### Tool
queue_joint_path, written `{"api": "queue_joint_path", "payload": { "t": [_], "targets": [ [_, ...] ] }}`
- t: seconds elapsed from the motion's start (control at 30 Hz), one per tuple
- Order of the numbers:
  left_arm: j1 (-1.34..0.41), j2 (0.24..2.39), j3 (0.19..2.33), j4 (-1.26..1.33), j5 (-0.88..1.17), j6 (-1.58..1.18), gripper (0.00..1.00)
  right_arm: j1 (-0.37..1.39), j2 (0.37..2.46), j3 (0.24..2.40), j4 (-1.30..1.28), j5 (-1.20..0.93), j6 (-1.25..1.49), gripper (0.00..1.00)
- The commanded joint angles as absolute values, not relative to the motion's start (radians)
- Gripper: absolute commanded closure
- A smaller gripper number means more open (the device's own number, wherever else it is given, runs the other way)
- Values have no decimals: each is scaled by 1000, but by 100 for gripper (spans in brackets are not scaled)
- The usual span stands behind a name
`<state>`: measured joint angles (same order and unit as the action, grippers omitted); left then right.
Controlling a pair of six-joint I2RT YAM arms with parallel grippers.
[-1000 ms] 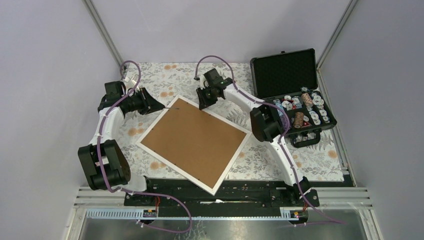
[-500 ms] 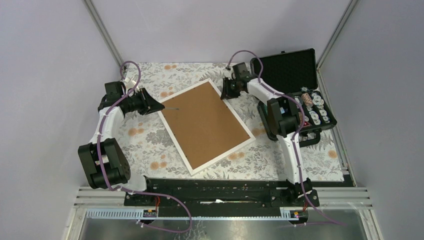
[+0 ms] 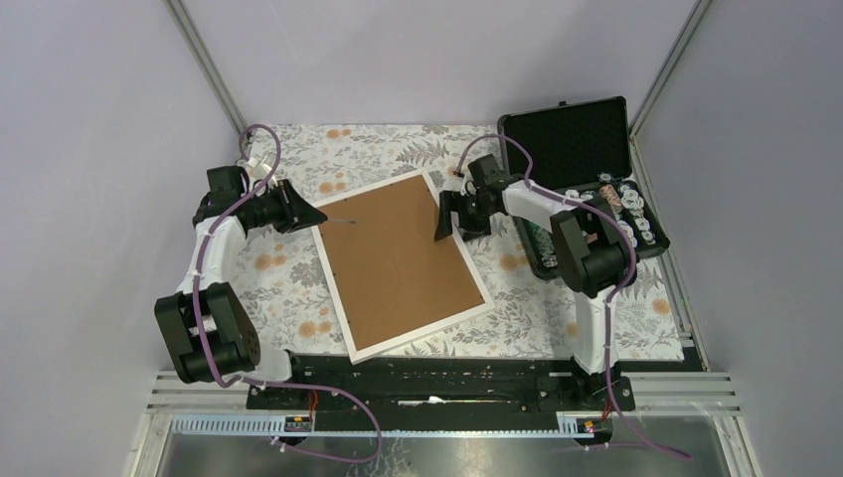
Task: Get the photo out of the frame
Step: Adjust the photo frame at the center of the board.
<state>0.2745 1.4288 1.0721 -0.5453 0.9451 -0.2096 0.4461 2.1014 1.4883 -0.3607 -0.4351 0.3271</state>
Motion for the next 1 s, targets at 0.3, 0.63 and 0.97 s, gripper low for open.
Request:
{"api": "queue_joint_path", "payload": {
  "t": [0.3, 0.63, 0.97],
  "targets": [
    [259, 1325, 980, -552, 962, -146, 100, 445, 1926, 1178, -352, -692, 236, 22],
    [133, 1316, 1027, -636, 957, -82, 100, 443, 1861, 1191, -327, -788, 211, 22],
    [-71, 1307, 1146, -715, 1022, -69, 100, 447, 1531, 1308, -413, -807, -302, 17]
  ]
}}
